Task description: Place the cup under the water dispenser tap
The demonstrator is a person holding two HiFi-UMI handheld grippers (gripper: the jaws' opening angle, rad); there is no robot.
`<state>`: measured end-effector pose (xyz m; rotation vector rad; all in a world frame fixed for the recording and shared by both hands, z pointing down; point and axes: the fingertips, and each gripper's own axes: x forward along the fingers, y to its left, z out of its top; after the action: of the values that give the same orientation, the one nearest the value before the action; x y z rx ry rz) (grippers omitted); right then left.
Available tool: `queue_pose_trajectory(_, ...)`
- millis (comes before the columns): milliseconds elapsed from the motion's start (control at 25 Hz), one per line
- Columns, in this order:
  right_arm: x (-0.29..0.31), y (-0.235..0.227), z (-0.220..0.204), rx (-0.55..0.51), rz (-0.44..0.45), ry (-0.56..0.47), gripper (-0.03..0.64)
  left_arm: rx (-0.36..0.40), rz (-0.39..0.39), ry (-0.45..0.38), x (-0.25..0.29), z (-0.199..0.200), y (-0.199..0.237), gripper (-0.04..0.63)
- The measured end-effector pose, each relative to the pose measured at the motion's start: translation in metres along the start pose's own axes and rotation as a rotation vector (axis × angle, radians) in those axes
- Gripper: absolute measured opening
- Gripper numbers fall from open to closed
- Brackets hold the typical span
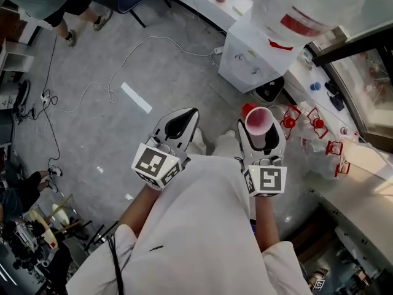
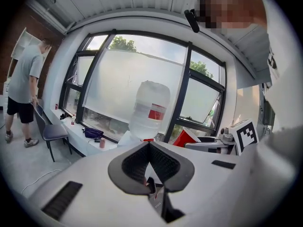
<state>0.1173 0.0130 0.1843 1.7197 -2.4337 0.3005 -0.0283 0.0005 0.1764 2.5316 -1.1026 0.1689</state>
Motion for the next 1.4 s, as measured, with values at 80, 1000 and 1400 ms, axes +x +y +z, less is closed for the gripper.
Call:
queue_pose_trajectory(80,0.003,-0.009,-0.001,0.007,0.01,0.009,0.333,-0.009,0.014,0.006,0.008,-0.001,-0.001,0.006)
queue_pose_trajectory(1000,0.058,-0.034,-0.071,-0.01,0.082,0.136,0.333,-0.054,-0.012,0.131,0.065,-0.051,0.014,0.006)
queue_pose_trajectory(1400,0.109,-0.032,-0.126,-0.019,0.117,0.171,0.333,-0.076,-0.014,0.174,0.094,-0.095,0.05,0.006)
